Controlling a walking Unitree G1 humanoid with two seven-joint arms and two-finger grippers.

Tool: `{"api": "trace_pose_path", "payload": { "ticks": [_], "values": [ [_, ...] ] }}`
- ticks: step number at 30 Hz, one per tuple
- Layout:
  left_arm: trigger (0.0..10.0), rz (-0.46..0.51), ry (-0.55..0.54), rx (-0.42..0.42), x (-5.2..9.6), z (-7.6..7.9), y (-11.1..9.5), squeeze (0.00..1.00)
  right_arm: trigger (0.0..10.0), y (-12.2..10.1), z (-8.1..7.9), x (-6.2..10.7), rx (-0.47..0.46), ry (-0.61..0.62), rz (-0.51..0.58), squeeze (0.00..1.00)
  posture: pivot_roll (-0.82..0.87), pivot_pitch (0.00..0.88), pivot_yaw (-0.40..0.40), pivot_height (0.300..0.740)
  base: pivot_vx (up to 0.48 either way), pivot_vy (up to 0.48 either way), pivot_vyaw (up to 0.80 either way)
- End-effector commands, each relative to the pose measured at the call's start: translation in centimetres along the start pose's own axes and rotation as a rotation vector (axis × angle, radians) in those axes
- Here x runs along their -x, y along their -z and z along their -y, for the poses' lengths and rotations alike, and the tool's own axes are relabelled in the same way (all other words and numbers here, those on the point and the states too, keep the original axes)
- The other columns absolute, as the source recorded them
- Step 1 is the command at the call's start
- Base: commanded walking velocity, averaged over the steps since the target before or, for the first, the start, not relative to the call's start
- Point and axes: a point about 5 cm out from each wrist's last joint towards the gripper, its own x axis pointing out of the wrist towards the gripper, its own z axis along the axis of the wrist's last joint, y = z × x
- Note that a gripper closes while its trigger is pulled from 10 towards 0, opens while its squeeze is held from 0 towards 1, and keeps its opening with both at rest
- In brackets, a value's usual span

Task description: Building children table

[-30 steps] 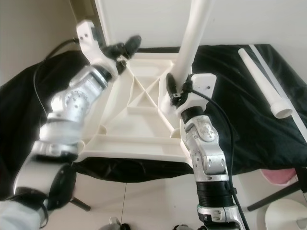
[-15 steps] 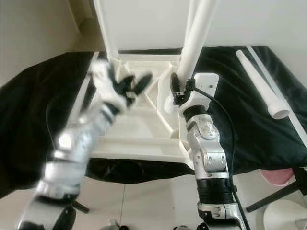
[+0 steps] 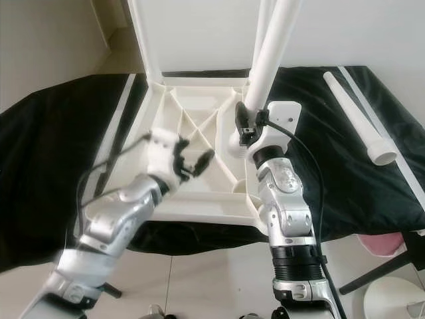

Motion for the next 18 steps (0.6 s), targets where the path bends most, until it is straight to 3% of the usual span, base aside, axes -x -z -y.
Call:
{"api": "trace_pose_path", "payload": {
  "ticks": [1,5,14,18],
  "values": [
    [10.0,-0.03,0.095,-0.023,0.1,0.6,0.4,0.0,10.0,-0.4,-0.2,-0.2,0.01,-0.005,0.02,0.0,-0.06,0.028,0.017,0.74,0.0,0.0,0.0],
    [10.0,-0.115,0.105,-0.142,0.0,1.0,2.1,0.0,10.0,-0.2,-0.2,-0.2,0.007,0.003,0.017,0.0,-0.06,0.027,0.019,0.74,0.0,0.0,0.0],
    [10.0,-0.151,0.128,-0.24,-0.4,1.2,3.1,0.0,10.0,-0.2,0.0,-0.2,0.008,0.007,0.015,0.0,-0.07,0.026,0.02,0.74,0.0,0.0,0.0],
    [10.0,-0.169,0.152,-0.333,-0.7,1.4,3.3,0.0,10.0,-0.1,0.0,-0.2,0.008,0.005,0.014,0.0,-0.07,0.029,0.018,0.74,0.0,0.0,0.0]
  ]
}}
